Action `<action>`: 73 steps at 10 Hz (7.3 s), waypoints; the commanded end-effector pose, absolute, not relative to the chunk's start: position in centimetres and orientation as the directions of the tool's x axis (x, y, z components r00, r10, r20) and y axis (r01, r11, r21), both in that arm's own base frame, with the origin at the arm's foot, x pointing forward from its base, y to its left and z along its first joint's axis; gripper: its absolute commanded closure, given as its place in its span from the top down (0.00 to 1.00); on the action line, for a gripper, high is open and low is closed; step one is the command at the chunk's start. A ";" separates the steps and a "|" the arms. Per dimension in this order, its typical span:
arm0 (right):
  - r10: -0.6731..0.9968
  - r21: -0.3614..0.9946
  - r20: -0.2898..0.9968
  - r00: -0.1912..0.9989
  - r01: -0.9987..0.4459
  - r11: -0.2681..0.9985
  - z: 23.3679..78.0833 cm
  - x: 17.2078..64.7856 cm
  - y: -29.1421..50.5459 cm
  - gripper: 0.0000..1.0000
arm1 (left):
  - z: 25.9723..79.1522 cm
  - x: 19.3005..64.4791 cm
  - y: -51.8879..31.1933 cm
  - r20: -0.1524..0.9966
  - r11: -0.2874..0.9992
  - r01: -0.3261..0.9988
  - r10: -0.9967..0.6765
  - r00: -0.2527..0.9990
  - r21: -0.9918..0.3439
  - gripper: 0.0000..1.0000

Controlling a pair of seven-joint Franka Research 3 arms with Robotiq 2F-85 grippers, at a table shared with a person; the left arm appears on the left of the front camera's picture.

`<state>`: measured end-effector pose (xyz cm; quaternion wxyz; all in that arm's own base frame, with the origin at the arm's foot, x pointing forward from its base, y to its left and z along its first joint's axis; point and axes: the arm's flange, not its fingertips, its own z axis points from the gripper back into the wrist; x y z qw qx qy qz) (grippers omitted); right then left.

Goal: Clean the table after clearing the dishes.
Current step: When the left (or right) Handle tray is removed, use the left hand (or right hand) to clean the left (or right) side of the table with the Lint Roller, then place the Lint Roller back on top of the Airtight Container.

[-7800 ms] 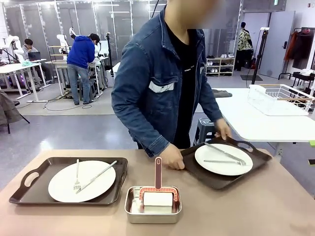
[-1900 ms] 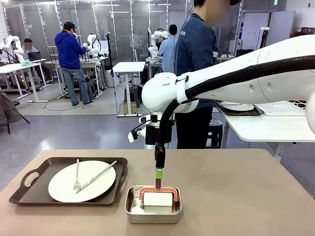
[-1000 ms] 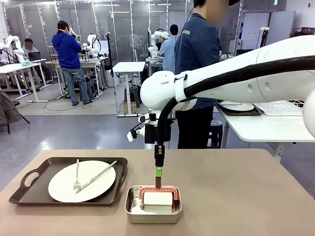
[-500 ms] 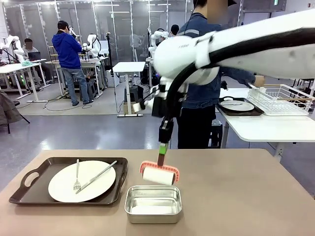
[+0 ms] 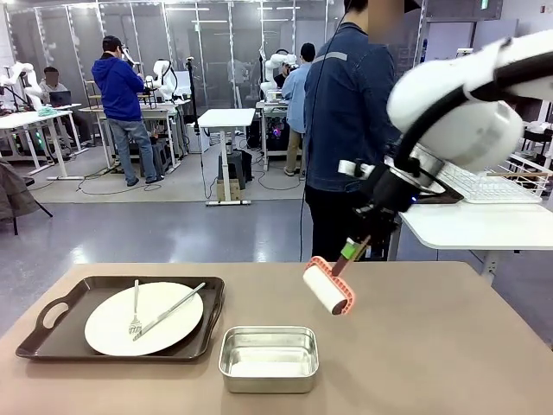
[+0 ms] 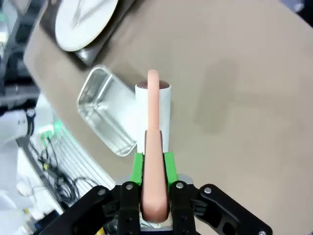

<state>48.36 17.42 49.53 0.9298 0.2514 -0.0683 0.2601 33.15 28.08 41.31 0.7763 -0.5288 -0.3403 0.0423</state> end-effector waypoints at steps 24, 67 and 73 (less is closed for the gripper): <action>-0.066 0.689 -0.013 0.998 0.057 0.722 30.0 55.3 7.5 0.21 | 41.3 32.7 28.3 0.486 0.435 0.300 0.421 0.766 -0.849 1.00; -0.054 0.273 0.327 0.944 -0.039 0.961 48.2 52.6 -15.2 0.21 | 41.3 32.7 28.3 0.486 0.435 0.300 0.421 0.766 -0.849 1.00; 0.571 -0.096 0.413 0.709 -0.590 0.802 59.7 51.4 4.1 0.21 | 41.3 32.7 28.3 0.486 0.435 0.300 0.421 0.766 -0.849 1.00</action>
